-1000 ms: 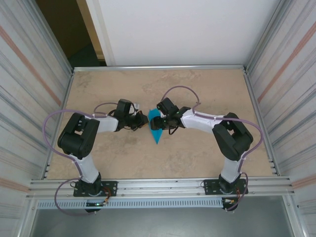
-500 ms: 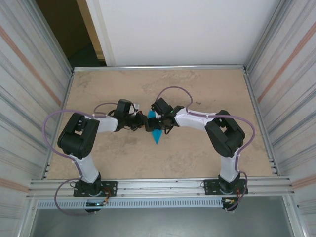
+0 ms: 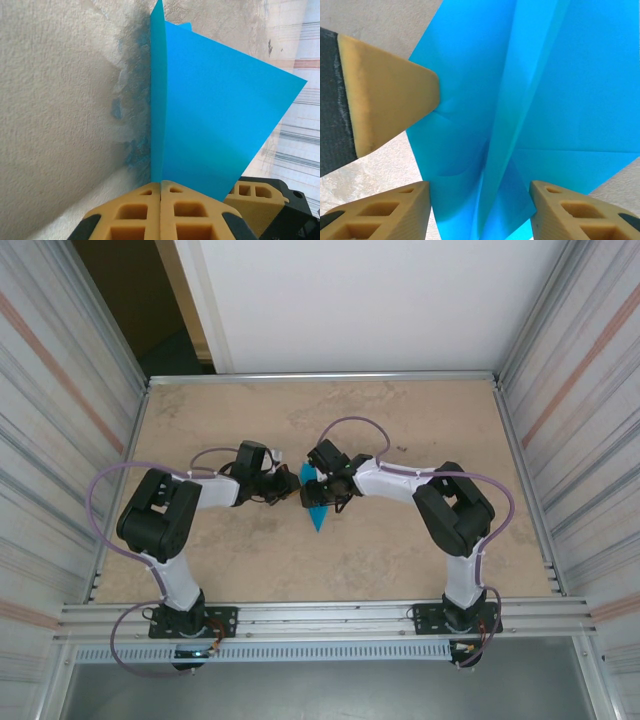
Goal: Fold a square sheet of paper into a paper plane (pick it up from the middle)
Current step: Move the paper plane to the center of the table.
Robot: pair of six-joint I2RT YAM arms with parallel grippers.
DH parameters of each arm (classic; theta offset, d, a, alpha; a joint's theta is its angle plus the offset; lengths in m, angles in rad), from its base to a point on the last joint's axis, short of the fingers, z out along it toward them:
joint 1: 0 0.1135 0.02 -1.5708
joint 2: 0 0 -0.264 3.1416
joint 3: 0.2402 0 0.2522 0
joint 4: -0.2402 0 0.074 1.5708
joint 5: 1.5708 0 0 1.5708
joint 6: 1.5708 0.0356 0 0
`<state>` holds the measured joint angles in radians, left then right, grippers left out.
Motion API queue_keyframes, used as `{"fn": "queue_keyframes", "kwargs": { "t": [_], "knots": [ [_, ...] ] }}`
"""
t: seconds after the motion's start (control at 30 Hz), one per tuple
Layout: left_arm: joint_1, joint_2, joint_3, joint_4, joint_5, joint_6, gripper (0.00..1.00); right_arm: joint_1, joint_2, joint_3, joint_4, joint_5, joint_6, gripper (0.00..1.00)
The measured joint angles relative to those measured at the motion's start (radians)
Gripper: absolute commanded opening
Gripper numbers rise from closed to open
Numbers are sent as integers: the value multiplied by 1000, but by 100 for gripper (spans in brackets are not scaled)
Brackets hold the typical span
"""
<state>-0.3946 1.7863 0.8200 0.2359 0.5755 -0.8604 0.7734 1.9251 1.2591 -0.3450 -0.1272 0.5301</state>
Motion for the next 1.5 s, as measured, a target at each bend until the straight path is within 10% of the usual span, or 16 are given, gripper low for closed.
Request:
{"fn": "queue_keyframes", "kwargs": {
  "t": [1.03,1.5],
  "knots": [
    [0,0,0,0,0,0,3,-2,40,17,-18,22,39,32],
    [1,-11,1,-25,-8,14,27,-4,52,52,-43,25,66,8]
  ]
}}
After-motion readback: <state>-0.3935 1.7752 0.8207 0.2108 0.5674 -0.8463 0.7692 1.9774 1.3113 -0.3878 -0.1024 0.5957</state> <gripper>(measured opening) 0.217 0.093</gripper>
